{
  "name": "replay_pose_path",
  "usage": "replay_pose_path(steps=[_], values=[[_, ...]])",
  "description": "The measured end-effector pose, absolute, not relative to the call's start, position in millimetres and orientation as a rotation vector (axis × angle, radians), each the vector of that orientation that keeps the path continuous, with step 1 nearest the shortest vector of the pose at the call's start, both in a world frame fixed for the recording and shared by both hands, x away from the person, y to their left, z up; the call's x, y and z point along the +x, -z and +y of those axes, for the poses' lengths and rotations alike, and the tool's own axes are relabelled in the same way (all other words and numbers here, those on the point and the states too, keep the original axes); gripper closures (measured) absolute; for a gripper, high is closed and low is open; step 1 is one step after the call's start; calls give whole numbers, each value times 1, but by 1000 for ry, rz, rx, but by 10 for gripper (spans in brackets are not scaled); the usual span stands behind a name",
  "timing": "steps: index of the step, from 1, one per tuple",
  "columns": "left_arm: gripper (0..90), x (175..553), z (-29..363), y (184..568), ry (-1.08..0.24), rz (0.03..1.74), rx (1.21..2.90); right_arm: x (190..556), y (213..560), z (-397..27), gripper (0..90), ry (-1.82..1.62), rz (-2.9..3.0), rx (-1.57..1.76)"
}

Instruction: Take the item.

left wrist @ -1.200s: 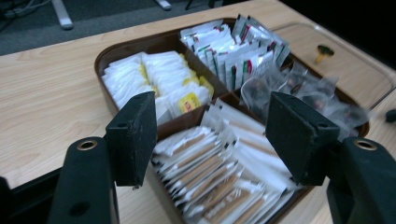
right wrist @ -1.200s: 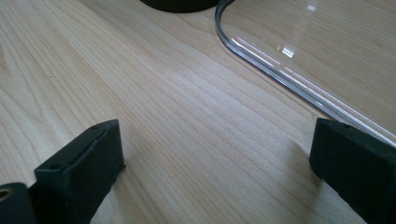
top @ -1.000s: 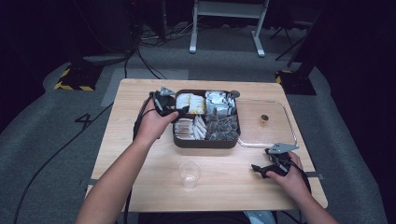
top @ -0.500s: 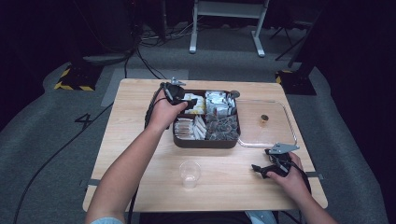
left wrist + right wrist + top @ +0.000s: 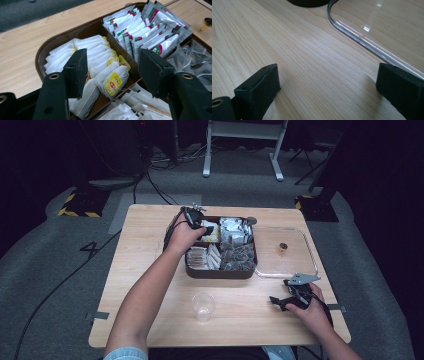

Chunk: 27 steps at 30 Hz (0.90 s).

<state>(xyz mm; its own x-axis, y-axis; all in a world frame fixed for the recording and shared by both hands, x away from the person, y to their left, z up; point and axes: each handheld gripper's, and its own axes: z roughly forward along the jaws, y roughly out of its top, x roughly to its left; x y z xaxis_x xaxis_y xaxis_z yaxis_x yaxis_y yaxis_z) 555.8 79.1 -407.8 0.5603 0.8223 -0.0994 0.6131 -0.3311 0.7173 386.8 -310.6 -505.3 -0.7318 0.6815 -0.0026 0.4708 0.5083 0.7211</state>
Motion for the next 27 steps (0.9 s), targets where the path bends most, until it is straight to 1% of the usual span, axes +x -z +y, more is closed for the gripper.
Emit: replay_pose_path(steps=[5,9,23,27], values=[[437,562,77,421,-339,1174,2103,387,505,-311,51,-1049,2468,969],[511,567,77,429,-308,1191,2111,387,505,-311,51,-1049,2468,969],[639,571,71,443,-222,1199,2168,387,505,-311,51,-1049,2467,969],[660,573,72,445,-228,1206,2173,387,505,-311,51,-1049,2467,969]])
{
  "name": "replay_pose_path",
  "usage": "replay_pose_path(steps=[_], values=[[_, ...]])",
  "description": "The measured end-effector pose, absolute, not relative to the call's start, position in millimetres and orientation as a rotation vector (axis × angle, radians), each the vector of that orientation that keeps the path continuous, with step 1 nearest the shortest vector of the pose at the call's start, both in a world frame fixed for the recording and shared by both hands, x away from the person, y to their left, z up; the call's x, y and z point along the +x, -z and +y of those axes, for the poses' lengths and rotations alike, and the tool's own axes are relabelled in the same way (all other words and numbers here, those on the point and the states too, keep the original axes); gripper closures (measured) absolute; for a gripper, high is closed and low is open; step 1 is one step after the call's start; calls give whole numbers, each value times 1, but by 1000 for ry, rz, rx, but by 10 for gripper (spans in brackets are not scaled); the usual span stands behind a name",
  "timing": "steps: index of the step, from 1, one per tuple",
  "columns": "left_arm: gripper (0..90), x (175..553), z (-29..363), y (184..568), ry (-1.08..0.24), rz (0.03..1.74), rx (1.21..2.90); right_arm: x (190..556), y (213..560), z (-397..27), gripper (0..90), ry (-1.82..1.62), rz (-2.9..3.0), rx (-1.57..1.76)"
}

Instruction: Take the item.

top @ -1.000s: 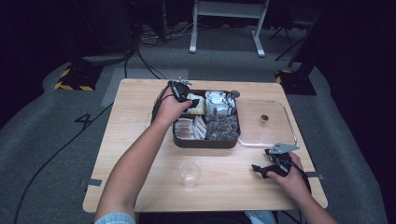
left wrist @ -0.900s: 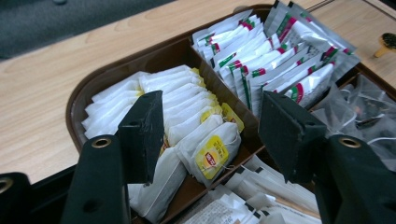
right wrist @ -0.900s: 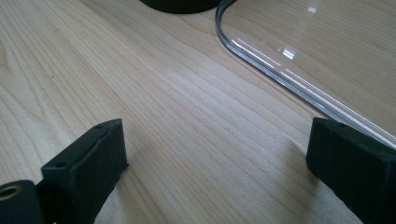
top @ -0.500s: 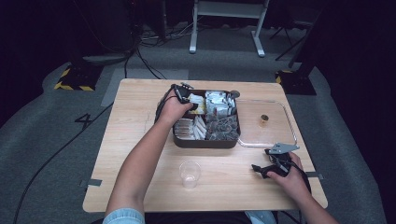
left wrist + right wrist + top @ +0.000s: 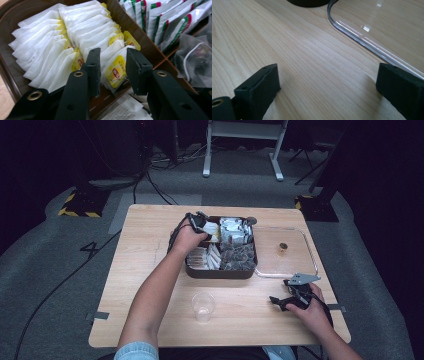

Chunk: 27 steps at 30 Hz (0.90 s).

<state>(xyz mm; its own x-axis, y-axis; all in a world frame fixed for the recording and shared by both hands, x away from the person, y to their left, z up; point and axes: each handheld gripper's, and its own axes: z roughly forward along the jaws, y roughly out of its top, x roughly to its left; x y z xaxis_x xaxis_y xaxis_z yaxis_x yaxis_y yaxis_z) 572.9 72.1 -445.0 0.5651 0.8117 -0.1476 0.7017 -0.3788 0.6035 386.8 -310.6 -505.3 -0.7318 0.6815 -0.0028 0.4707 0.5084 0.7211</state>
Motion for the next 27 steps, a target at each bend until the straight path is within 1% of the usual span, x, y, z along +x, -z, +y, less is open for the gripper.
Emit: replay_pose_path(steps=[6,11,21,27], values=[[749,574,73,447,-203,1213,2193,387,505,-311,51,-1050,2467,969],[760,575,72,449,-193,1214,2213,387,505,-311,50,-1049,2468,969],[875,574,68,449,-185,1199,2252,387,505,-311,51,-1050,2468,969],[896,573,68,448,-182,1183,2246,387,505,-311,51,-1049,2467,969]])
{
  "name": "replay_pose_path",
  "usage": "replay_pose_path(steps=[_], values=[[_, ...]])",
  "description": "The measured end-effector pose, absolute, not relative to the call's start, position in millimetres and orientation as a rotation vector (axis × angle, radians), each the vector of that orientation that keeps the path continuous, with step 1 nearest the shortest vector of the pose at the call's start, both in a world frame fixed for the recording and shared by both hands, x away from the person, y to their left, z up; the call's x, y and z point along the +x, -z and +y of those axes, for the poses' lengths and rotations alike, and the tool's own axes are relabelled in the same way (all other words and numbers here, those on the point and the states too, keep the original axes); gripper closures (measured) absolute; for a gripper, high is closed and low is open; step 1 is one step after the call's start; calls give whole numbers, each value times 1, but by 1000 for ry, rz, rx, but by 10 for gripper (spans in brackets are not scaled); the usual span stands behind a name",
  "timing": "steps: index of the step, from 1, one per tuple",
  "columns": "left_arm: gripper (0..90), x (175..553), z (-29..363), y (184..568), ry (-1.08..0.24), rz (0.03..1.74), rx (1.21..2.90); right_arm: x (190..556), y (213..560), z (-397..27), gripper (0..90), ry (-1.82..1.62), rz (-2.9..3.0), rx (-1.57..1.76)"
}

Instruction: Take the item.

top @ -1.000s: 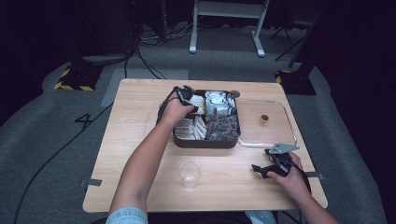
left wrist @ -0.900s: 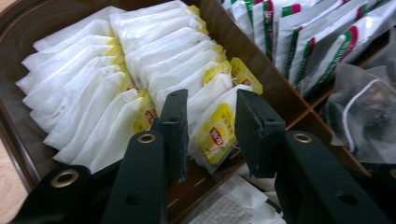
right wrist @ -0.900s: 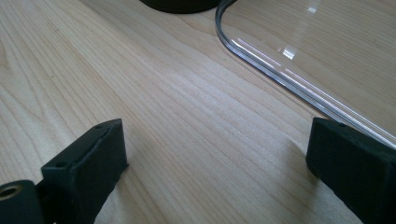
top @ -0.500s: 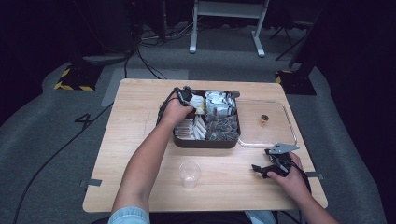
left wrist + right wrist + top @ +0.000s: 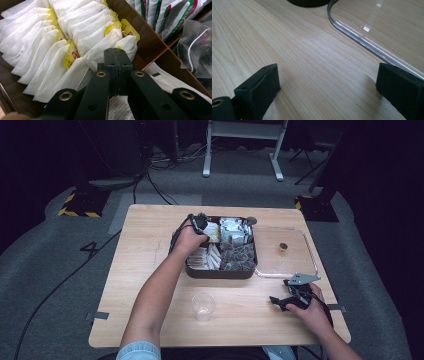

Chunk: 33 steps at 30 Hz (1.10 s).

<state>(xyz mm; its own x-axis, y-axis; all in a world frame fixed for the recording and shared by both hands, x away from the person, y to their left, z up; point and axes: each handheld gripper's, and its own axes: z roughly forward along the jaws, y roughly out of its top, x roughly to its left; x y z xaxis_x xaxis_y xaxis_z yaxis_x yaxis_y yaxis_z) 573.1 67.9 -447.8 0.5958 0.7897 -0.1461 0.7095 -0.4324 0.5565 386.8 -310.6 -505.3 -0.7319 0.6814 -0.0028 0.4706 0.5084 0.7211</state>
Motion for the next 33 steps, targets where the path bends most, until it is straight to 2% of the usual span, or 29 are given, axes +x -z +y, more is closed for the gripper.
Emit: replay_pose_path(steps=[21,33], values=[[900,563,79,414,-231,1096,2189,387,505,-311,51,-1050,2468,969],[900,547,96,366,-266,981,2149,387,505,-311,51,-1049,2468,968]])
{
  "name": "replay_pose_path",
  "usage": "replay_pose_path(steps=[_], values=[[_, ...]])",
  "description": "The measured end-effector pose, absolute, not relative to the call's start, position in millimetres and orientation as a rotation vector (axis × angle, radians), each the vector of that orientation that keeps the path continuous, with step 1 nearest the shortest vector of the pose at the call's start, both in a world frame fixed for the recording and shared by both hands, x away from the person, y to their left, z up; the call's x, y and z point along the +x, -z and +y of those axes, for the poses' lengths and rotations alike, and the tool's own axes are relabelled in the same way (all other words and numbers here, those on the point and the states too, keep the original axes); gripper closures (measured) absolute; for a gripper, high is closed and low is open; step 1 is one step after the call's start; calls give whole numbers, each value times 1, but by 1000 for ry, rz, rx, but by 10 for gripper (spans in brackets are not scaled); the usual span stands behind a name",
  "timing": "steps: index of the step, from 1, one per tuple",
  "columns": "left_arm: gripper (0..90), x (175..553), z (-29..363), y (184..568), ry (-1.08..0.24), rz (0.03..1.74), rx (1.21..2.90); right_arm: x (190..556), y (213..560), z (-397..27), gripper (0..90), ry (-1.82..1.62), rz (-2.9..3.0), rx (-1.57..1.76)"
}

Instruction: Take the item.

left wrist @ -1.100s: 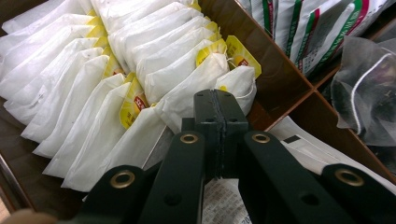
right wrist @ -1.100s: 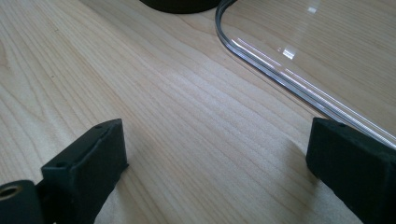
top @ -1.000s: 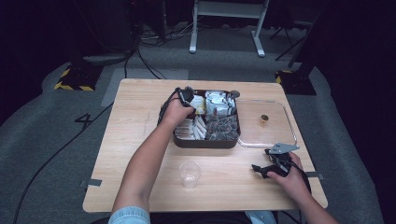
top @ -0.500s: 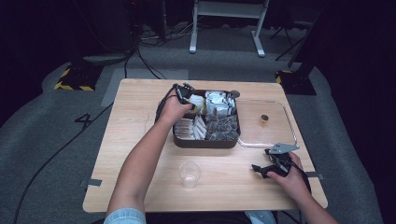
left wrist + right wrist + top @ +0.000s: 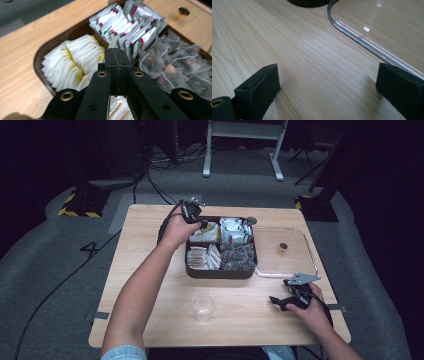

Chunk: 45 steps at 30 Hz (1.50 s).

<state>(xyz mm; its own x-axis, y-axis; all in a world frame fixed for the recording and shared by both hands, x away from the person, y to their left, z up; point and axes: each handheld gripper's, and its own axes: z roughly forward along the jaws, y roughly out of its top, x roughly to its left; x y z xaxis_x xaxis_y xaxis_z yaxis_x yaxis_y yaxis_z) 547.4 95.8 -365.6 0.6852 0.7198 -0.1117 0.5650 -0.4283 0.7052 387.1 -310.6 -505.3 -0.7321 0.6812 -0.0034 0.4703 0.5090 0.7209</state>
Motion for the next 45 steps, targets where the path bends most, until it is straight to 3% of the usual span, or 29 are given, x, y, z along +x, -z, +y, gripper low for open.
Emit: replay_pose_path(steps=[18,45], values=[[900,484,106,326,-290,896,2098,388,505,-310,51,-1050,2467,969],[900,376,127,328,-290,757,2061,388,505,-311,52,-1051,2468,965]])
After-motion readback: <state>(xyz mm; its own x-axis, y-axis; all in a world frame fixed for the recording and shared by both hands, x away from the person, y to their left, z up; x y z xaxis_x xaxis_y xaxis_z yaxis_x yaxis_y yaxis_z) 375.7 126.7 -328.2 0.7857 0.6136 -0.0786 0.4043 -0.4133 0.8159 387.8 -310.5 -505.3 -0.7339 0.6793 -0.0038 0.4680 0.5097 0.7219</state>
